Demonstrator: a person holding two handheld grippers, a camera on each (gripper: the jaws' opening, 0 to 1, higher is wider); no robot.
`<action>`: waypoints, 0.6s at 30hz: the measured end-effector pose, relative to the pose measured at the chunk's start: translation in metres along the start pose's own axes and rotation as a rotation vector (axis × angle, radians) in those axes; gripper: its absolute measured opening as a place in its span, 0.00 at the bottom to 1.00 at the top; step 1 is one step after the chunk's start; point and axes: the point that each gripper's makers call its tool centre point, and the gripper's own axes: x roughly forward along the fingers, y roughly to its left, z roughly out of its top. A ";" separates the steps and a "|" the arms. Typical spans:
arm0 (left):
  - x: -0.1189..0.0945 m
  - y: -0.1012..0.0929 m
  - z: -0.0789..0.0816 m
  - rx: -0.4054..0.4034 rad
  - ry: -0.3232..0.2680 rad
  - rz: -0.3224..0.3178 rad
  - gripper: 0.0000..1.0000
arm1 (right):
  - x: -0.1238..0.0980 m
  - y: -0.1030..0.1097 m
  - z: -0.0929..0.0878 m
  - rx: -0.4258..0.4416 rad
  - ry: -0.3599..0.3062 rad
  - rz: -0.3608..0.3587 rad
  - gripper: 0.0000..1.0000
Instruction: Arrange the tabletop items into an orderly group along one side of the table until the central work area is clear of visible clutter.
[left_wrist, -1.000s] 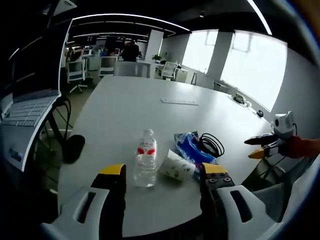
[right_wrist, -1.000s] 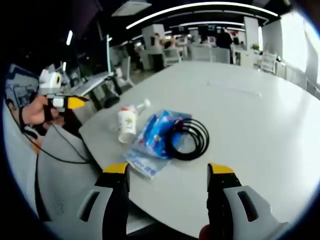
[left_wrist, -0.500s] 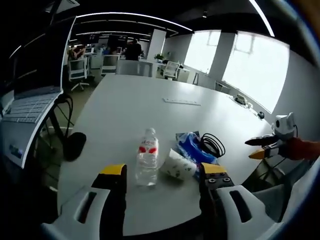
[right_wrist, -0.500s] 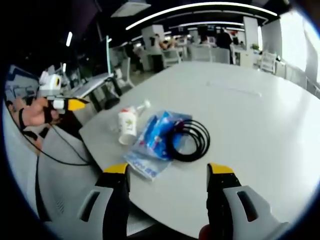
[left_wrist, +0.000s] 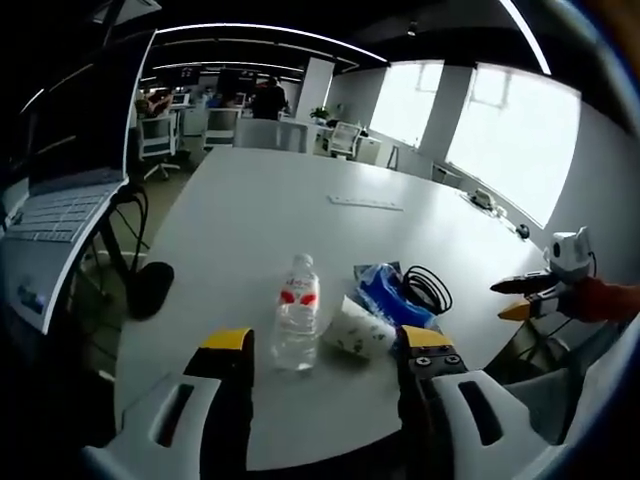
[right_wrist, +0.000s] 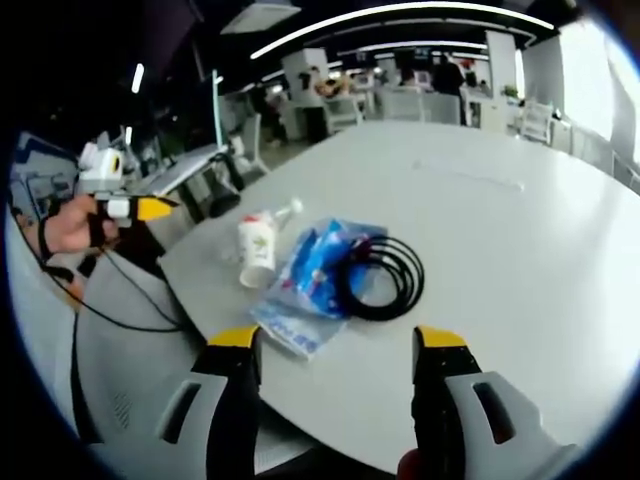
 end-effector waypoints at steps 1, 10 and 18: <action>0.000 0.001 -0.001 -0.002 0.003 0.000 0.57 | 0.000 0.000 0.000 0.001 0.001 0.000 0.59; 0.010 0.012 -0.005 -0.031 0.040 0.026 0.51 | -0.001 0.001 -0.002 0.016 -0.002 -0.011 0.58; 0.023 0.017 -0.001 -0.079 0.050 0.034 0.50 | -0.001 0.004 -0.005 0.023 0.004 -0.015 0.57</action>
